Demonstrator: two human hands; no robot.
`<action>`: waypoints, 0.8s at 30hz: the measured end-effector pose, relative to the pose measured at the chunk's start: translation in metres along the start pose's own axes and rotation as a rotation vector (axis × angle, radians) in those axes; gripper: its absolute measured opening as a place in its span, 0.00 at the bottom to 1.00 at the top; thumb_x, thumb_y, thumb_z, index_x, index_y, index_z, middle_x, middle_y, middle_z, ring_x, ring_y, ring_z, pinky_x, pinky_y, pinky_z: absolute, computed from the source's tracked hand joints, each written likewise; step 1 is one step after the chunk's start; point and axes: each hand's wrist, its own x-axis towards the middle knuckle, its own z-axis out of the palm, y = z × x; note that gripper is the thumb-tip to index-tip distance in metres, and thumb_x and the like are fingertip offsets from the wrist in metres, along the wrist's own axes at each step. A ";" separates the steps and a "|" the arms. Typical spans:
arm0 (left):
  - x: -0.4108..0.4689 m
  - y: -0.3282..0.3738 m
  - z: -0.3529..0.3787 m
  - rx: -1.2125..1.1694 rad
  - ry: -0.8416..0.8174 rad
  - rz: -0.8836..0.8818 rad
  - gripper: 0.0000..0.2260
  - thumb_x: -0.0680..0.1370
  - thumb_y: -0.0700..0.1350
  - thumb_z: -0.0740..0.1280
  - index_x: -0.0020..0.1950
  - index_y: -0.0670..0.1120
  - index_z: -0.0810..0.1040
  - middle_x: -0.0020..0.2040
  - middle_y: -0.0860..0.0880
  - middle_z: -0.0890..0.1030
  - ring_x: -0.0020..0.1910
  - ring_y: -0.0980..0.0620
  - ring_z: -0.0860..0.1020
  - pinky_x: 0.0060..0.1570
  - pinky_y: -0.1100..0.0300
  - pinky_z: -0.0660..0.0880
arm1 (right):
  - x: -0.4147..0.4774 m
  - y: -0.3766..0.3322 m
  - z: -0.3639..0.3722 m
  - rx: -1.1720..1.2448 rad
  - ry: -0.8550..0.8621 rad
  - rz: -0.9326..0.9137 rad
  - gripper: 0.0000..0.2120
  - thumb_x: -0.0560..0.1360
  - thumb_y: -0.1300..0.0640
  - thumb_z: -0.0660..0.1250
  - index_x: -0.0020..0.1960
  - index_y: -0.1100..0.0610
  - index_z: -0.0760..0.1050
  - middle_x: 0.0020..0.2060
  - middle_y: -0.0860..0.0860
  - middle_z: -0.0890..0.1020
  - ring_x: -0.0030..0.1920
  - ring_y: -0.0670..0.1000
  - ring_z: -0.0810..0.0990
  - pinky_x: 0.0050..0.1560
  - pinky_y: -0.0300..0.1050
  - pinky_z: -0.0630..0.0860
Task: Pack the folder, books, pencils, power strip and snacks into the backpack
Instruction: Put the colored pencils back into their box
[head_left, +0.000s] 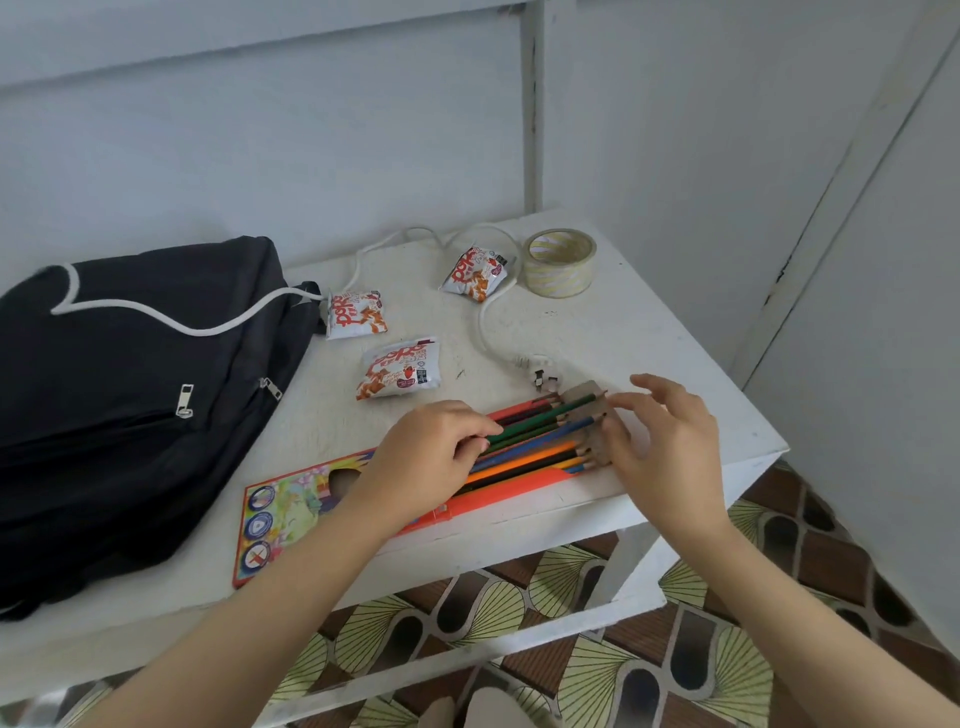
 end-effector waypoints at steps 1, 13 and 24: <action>-0.001 0.001 0.001 0.029 -0.008 0.016 0.11 0.76 0.39 0.66 0.56 0.48 0.82 0.50 0.52 0.82 0.47 0.58 0.78 0.49 0.63 0.76 | -0.001 0.003 0.000 -0.036 0.000 -0.012 0.08 0.70 0.61 0.72 0.50 0.56 0.82 0.57 0.57 0.79 0.54 0.60 0.77 0.51 0.50 0.67; -0.018 -0.020 0.010 0.193 -0.015 0.074 0.18 0.78 0.52 0.56 0.65 0.51 0.75 0.65 0.50 0.72 0.64 0.51 0.67 0.61 0.58 0.61 | -0.006 0.003 0.002 -0.102 -0.022 -0.143 0.12 0.72 0.54 0.65 0.53 0.54 0.82 0.58 0.57 0.79 0.56 0.59 0.76 0.54 0.54 0.68; -0.039 -0.031 0.006 0.111 -0.003 -0.011 0.25 0.77 0.58 0.51 0.69 0.50 0.70 0.70 0.54 0.69 0.67 0.62 0.59 0.68 0.56 0.58 | -0.008 -0.028 0.005 -0.231 -0.349 -0.495 0.23 0.80 0.43 0.48 0.70 0.50 0.69 0.68 0.51 0.72 0.71 0.53 0.67 0.70 0.69 0.44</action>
